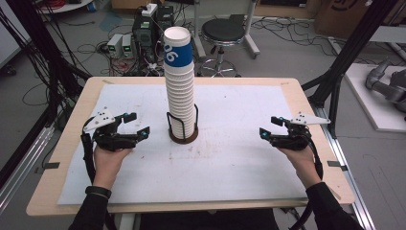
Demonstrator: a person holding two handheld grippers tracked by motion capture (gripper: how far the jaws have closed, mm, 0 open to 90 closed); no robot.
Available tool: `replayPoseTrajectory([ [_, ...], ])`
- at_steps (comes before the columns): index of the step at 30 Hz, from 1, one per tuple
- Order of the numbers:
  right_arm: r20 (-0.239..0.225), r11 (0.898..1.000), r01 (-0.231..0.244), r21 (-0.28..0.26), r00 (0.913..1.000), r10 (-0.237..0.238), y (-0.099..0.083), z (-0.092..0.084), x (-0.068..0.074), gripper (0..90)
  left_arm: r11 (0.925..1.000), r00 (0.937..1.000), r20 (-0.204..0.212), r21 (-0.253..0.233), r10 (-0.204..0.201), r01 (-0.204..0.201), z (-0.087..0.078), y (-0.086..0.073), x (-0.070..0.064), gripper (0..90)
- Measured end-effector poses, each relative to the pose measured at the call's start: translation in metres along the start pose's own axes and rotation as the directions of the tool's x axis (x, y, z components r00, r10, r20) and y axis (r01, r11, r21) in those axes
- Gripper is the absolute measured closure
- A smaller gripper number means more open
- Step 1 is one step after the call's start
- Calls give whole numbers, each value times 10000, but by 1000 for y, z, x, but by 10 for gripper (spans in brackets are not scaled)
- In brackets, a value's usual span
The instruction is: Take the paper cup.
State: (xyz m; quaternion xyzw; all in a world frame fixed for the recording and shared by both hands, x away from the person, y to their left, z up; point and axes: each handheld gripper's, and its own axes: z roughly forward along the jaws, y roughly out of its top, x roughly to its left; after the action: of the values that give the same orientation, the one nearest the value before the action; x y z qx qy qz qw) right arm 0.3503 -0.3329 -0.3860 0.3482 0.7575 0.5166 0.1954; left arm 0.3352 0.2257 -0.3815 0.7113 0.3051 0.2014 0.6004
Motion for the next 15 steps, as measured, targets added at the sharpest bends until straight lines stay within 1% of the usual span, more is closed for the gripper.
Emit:
replayPoseTrajectory([
  [3, -6, 10000, -15, 20, 10000, 15, 0, 0, -1, 244, 10000, 10000, 23, -1, 63, -63, 0, 0, 0, 192],
  [8, 9, 10000, -5, -6, 10000, 5, -1, -2, -2, 244, 10000, 10000, 87, 12, -29, 28, 1, 1, -1, 190],
  [12, 21, 10000, 52, 28, 10000, -52, -1, -2, -2, 244, 9999, 9998, 151, -75, -96, 97, 1, 5, -2, 183],
  [13, 21, 10000, 52, 28, 10000, -52, -1, -2, -2, 244, 9998, 9995, 258, -64, -169, 171, 2, 6, -1, 183],
  [15, 63, 10000, 72, 20, 10000, -72, -1, -3, -2, 244, 9999, 9995, 269, -17, -158, 158, 3, 10, -2, 164],
])
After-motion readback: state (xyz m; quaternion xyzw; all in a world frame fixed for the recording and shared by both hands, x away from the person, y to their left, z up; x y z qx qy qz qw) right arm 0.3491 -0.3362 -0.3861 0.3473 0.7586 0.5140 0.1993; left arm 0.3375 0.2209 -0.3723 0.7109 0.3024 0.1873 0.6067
